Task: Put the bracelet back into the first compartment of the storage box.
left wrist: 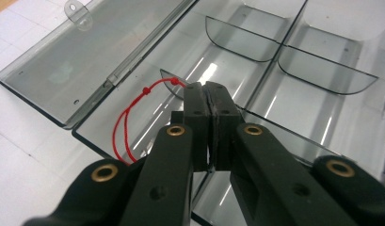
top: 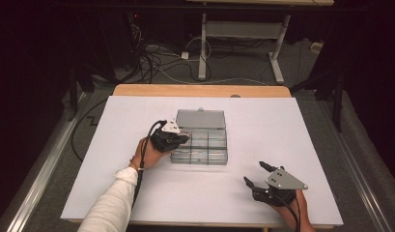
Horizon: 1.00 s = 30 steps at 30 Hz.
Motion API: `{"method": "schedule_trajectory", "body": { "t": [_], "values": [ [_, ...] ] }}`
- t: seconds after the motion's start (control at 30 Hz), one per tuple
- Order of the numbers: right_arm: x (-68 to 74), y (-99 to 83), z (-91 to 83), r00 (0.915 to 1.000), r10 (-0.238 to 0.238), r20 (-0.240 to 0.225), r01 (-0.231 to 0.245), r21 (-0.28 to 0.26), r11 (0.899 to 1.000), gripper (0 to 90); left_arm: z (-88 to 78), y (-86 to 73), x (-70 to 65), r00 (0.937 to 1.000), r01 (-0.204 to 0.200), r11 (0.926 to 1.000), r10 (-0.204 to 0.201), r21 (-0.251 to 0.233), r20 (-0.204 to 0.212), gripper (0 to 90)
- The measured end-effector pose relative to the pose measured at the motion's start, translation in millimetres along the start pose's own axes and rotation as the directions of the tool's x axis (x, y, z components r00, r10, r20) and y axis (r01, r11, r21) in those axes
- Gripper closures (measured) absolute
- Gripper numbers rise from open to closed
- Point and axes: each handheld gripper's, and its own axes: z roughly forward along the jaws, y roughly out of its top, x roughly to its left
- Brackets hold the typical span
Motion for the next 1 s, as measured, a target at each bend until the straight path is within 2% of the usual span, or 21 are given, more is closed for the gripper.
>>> {"method": "schedule_trajectory", "body": {
  "t": [0.33, 0.67, 0.77, 1.0],
  "values": [
    [-0.1, -0.5, -0.9, 1.0, 0.0, -0.009, 0.0, -0.009, 1.0, 28.6, 1.6, -3.9, 4.8, 0.9995, 0.028, 0.9995, -0.028, 0.011, -0.015, 85.4],
    [1.6, 0.3, -0.7, 0.9999, -0.002, -0.015, 0.002, -0.008, 1.0, 28.7, 2.5, -4.7, 4.5, 0.9993, 0.027, 0.9994, -0.026, 0.021, -0.026, 85.3],
    [1.5, 0.3, -0.9, 0.9999, -0.001, -0.014, 0.001, -0.01, 1.0, 28.6, 0.3, -4.5, 4.8, 0.9991, 0.032, 0.9995, -0.032, 0.004, -0.026, 85.4],
    [1.9, 0.6, -0.9, 0.9999, -0.002, -0.014, 0.002, -0.01, 1.0, 29.1, -0.7, -3.5, 3.5, 0.9992, 0.019, 0.9998, -0.019, 0.008, -0.036, 85.4]
  ]
}}
